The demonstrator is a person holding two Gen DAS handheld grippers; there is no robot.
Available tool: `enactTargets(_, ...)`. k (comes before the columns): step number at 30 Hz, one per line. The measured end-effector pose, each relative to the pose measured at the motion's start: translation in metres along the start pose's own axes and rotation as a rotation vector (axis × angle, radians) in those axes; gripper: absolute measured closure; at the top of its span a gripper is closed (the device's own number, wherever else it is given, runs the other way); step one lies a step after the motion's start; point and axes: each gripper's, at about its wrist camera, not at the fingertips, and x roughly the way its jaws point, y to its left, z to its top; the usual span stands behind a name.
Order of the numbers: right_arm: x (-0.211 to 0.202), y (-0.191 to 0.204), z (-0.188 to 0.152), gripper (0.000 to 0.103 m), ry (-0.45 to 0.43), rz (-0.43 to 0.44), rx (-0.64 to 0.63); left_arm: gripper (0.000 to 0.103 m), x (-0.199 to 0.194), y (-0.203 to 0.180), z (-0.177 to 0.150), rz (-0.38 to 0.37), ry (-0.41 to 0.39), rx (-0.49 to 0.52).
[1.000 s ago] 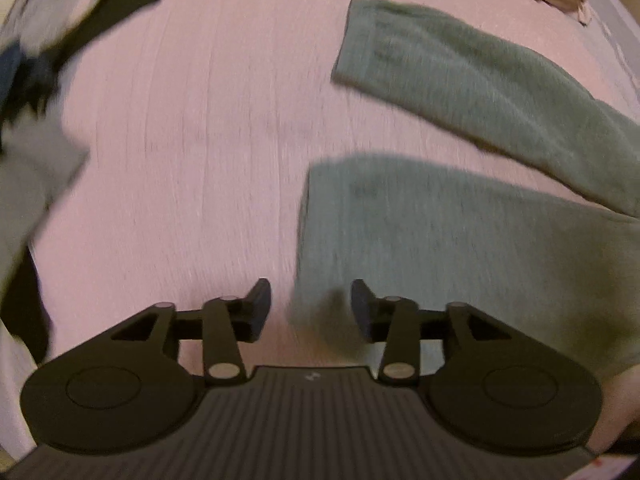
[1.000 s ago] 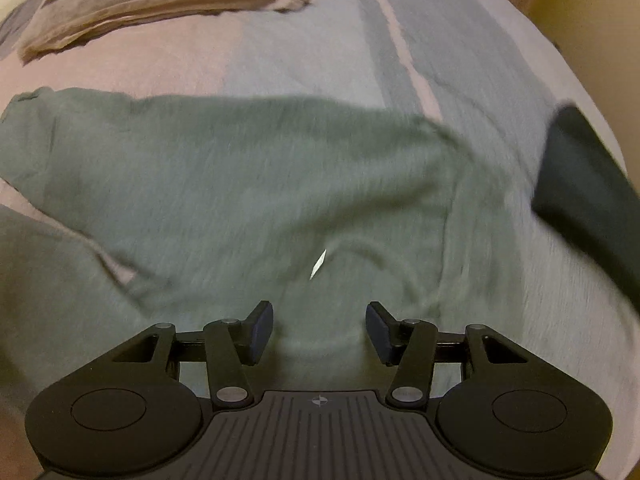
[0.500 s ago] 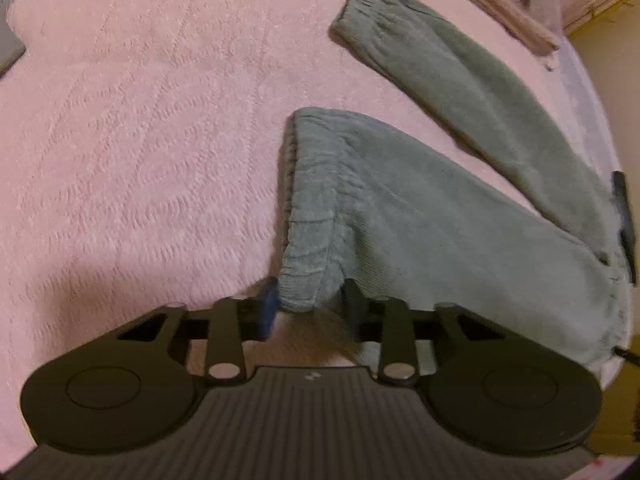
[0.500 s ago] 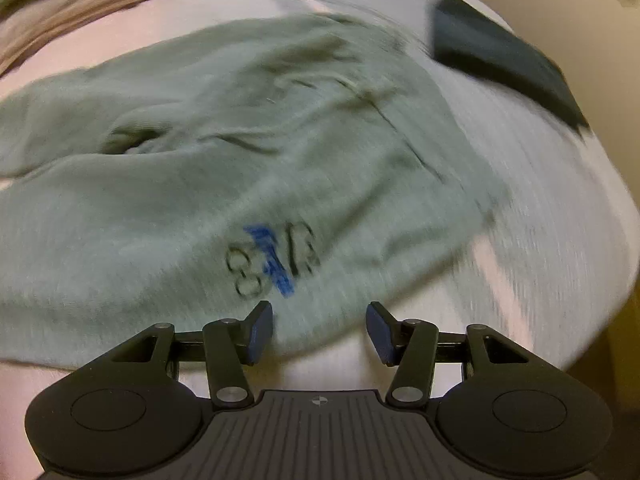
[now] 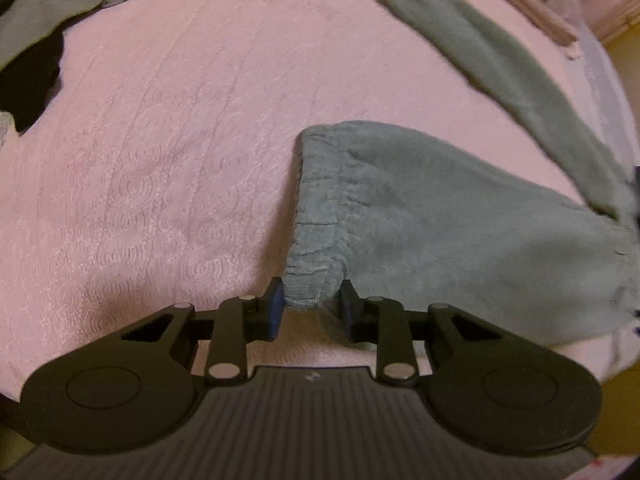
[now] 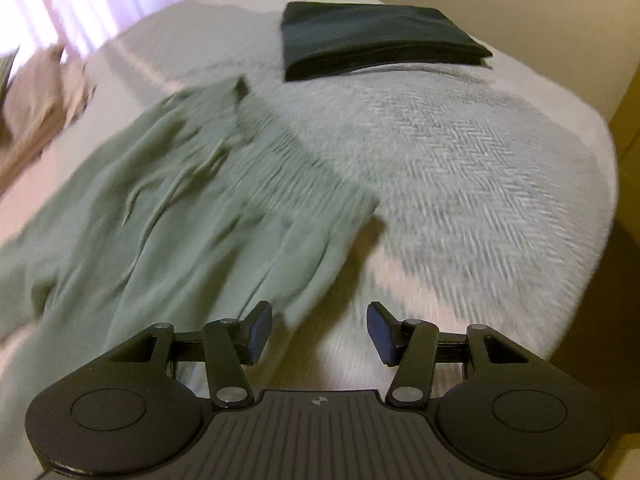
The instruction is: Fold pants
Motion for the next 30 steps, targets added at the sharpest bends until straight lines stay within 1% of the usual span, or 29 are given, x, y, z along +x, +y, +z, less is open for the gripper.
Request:
enactTargets(3, 0.032, -0.028, 0.019, 0.053, 0.002, 0.057, 0.084, 0.079, 0.011, -0.007, -0.005, 0.063, -0.007, 0.005)
enactTargets(5, 0.052, -0.046, 0.026, 0.053, 0.040, 0.126, 0.177, 0.079, 0.012, -0.008, -0.009, 0.086, -0.011, 0.005)
enactTargets(6, 0.060, -0.055, 0.028, 0.055, 0.059, 0.167, 0.225, 0.079, 0.011, -0.011, -0.010, 0.100, -0.011, 0.010)
enactTargets(7, 0.063, -0.061, 0.028, 0.077, 0.071, 0.200, 0.255, 0.079, 0.009, -0.015, -0.011, 0.112, -0.010, 0.019)
enactTargets(8, 0.063, -0.065, 0.029, 0.086, 0.081, 0.224, 0.264, 0.079, 0.005, -0.019, -0.012, 0.124, -0.011, 0.025)
enactTargets(10, 0.044, -0.069, 0.032, 0.087, 0.058, 0.191, 0.251, 0.079, -0.006, -0.023, -0.014, 0.137, -0.008, 0.037)
enactTargets(12, 0.019, -0.078, 0.037, 0.088, 0.028, 0.179, 0.237, 0.079, -0.021, -0.030, -0.017, 0.140, -0.022, 0.042)
enactTargets(14, 0.003, -0.085, 0.039, 0.088, 0.016, 0.166, 0.201, 0.079, -0.025, -0.037, -0.021, 0.143, -0.014, 0.058)
enactTargets(16, 0.003, -0.084, 0.037, 0.087, 0.046, 0.161, 0.150, 0.078, -0.010, -0.045, -0.021, 0.176, 0.021, 0.104)
enactTargets(17, 0.007, -0.084, 0.037, 0.086, 0.072, 0.150, 0.146, 0.078, 0.000, -0.048, -0.020, 0.194, 0.043, 0.119)
enactTargets(18, 0.008, -0.084, 0.038, 0.085, 0.083, 0.109, 0.150, 0.076, 0.008, -0.050, -0.019, 0.207, 0.065, 0.129)
enactTargets(19, 0.004, -0.082, 0.040, 0.083, 0.073, 0.044, 0.151, 0.072, 0.013, -0.051, -0.015, 0.228, 0.079, 0.142)
enactTargets(20, -0.004, -0.080, 0.043, 0.081, 0.049, 0.003, 0.146, 0.071, 0.014, -0.050, -0.012, 0.236, 0.084, 0.151)
enactTargets(21, -0.014, -0.076, 0.046, 0.078, 0.023, -0.005, 0.139, 0.069, 0.013, -0.048, -0.009, 0.246, 0.087, 0.155)
enactTargets(23, -0.037, -0.067, 0.051, 0.074, -0.018, 0.009, 0.102, 0.066, 0.006, -0.047, 0.004, 0.274, 0.082, 0.167)
enactTargets(25, -0.056, -0.052, 0.059, 0.071, -0.058, 0.037, 0.038, 0.072, -0.008, -0.050, 0.022, 0.301, 0.037, 0.192)
enactTargets(26, -0.061, -0.045, 0.064, 0.070, -0.063, 0.060, 0.014, 0.072, -0.014, -0.053, 0.030, 0.309, 0.016, 0.208)
enactTargets(29, -0.058, -0.020, 0.078, 0.069, -0.046, 0.147, -0.060, 0.072, -0.033, -0.071, 0.060, 0.283, -0.055, 0.235)
enactTargets(30, -0.053, -0.013, 0.084, 0.069, -0.032, 0.183, -0.080, 0.072, -0.037, -0.085, 0.067, 0.270, -0.077, 0.256)
